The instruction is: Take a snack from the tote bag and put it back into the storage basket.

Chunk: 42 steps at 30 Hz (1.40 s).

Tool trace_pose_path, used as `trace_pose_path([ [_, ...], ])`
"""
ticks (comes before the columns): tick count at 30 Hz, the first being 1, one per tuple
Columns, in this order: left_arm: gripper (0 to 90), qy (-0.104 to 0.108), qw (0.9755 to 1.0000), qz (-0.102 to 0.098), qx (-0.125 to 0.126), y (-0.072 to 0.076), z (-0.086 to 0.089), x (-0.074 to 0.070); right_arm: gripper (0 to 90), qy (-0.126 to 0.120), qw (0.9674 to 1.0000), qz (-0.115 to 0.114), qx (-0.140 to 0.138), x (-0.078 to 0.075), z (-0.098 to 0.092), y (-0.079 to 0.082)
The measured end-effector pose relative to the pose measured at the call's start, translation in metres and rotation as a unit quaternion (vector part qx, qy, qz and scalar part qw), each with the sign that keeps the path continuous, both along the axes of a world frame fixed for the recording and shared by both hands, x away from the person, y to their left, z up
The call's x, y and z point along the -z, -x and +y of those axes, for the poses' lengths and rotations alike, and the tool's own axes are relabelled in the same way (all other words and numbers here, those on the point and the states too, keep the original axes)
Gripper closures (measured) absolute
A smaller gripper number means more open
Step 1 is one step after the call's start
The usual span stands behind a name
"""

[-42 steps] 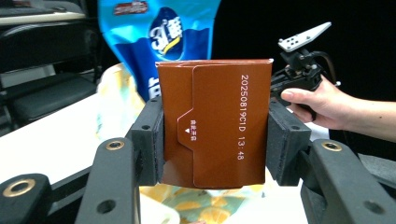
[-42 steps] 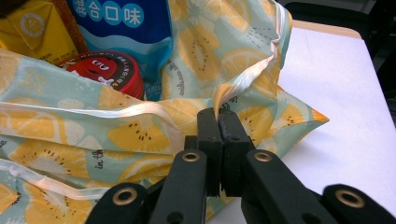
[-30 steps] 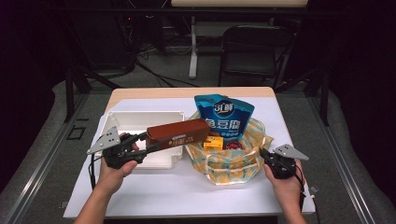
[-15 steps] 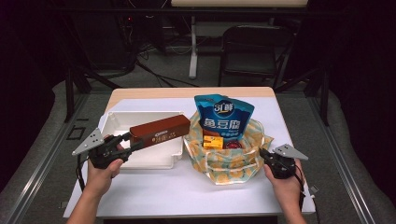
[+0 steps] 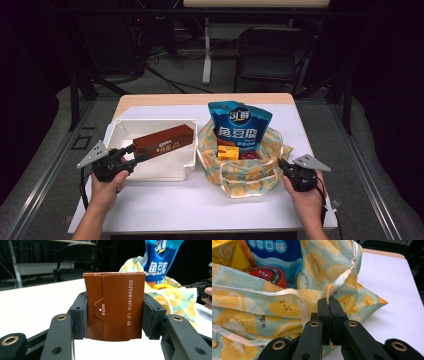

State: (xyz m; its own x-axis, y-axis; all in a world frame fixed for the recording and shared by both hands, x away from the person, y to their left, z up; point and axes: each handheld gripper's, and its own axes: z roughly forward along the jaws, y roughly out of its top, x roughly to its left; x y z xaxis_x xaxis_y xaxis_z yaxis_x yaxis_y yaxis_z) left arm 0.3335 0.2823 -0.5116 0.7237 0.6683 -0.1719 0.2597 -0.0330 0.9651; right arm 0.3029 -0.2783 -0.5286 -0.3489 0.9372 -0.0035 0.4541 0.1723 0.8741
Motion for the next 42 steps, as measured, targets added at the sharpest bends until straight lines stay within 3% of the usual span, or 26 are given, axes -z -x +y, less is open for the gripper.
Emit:
trace_pose_path([
  [4, 48.2, -0.019, 0.9998, 0.009, -0.003, -0.001, -0.004, 0.008, 89.7, -0.007, 1.0, -0.002, 0.001, 0.001, 0.0, 0.0],
  [9, 48.1, -0.045, 0.9986, 0.014, -0.023, -0.002, -0.009, 0.018, 89.6, -0.008, 1.0, -0.002, 0.0, 0.002, 0.001, -0.001],
  [15, 47.7, -0.027, 0.9991, 0.026, -0.021, -0.003, -0.004, 0.027, 89.6, -0.007, 1.0, 0.0, 0.001, 0.002, -0.002, 0.0],
  [17, 47.4, -0.04, 0.9987, 0.032, -0.009, -0.002, -0.003, 0.03, 89.6, -0.005, 1.0, 0.002, 0.0, 0.002, -0.002, 0.0],
  [20, 47.2, -0.053, 0.9979, 0.034, -0.015, 0.0, -0.006, 0.035, 89.6, -0.009, 1.0, 0.0, 0.0, 0.003, -0.001, 0.0],
  [23, 47.2, -0.074, 0.9959, 0.05, -0.009, 0.0, -0.006, 0.04, 89.6, -0.006, 1.0, 0.001, 0.0, 0.002, -0.001, 0.0],
  [25, 47.0, -0.093, 0.9944, 0.046, -0.022, 0.001, -0.009, 0.044, 89.6, -0.006, 1.0, 0.002, -0.001, 0.002, -0.001, 0.001],
  [26, 47.0, -0.099, 0.9937, 0.051, -0.013, 0.001, -0.008, 0.044, 89.6, -0.009, 1.0, 0.0, 0.0, 0.003, 0.0, 0.001],
  [27, 46.9, -0.103, 0.9931, 0.051, -0.025, 0.002, -0.01, 0.045, 89.6, -0.009, 1.0, 0.0, 0.0, 0.003, -0.001, 0.001],
  [31, 45.8, -0.159, 0.9851, 0.061, -0.023, 0.006, -0.016, 0.05, 89.6, -0.004, 1.0, 0.006, -0.003, 0.004, -0.001, 0.002],
  [33, 45.0, -0.153, 0.9854, 0.069, -0.025, 0.005, -0.015, 0.05, 89.6, -0.004, 1.0, 0.006, -0.003, 0.004, -0.001, 0.002],
  [34, 44.4, -0.148, 0.9858, 0.073, -0.029, 0.005, -0.015, 0.05, 89.6, -0.018, 0.9998, -0.002, 0.0, 0.006, 0.001, 0.001],
  [35, 43.3, -0.148, 0.9855, 0.073, -0.037, 0.005, -0.015, 0.05, 89.6, -0.01, 0.9999, 0.003, -0.001, 0.005, -0.001, 0.002],
  [38, 32.3, -0.137, 0.9862, 0.078, -0.052, 0.01, -0.013, 0.048, 89.2, -0.006, 1.0, 0.006, -0.005, 0.005, 0.0, 0.003],
  [42, 28.5, -0.117, 0.9863, 0.086, -0.079, 0.026, -0.004, 0.04, 88.8, -0.008, 0.9999, 0.004, -0.005, 0.005, -0.001, 0.003],
])
